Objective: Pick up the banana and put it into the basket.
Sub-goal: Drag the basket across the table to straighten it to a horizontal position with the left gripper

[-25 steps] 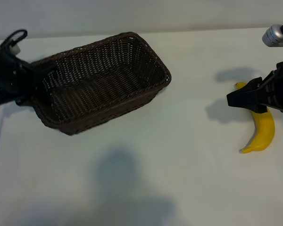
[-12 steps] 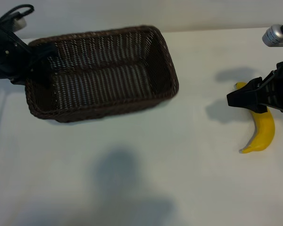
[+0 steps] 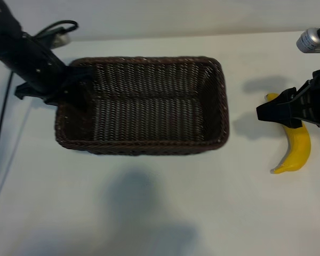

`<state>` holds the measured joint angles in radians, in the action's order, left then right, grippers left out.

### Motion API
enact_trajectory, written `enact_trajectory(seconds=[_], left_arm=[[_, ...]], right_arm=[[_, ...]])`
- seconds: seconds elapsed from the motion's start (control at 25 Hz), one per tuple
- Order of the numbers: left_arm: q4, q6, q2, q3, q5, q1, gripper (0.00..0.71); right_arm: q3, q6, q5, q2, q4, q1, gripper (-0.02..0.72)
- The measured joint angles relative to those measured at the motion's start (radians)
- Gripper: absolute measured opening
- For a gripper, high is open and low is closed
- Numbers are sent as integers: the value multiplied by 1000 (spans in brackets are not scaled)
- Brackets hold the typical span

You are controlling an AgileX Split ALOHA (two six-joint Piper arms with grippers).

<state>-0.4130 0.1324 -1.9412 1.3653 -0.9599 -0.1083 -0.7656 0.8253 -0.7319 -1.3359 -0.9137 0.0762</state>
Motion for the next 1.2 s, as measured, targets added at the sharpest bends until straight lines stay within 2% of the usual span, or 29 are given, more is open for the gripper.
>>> enact_trajectory(seconds=[0.28, 0.52, 0.72, 1.2], left_arm=[[-3, -51, -65, 38, 48, -78, 161], [-5, -72, -125, 38, 69, -117, 161], [-21, -91, -144, 45, 86, -131, 160], [-30, -91, -150, 48, 92, -132, 160]], right_arm=[[0, 0, 0, 0, 1, 0, 569], [0, 0, -1, 0, 1, 0, 569], [0, 0, -1, 0, 1, 0, 569], [0, 0, 0, 0, 1, 0, 569]])
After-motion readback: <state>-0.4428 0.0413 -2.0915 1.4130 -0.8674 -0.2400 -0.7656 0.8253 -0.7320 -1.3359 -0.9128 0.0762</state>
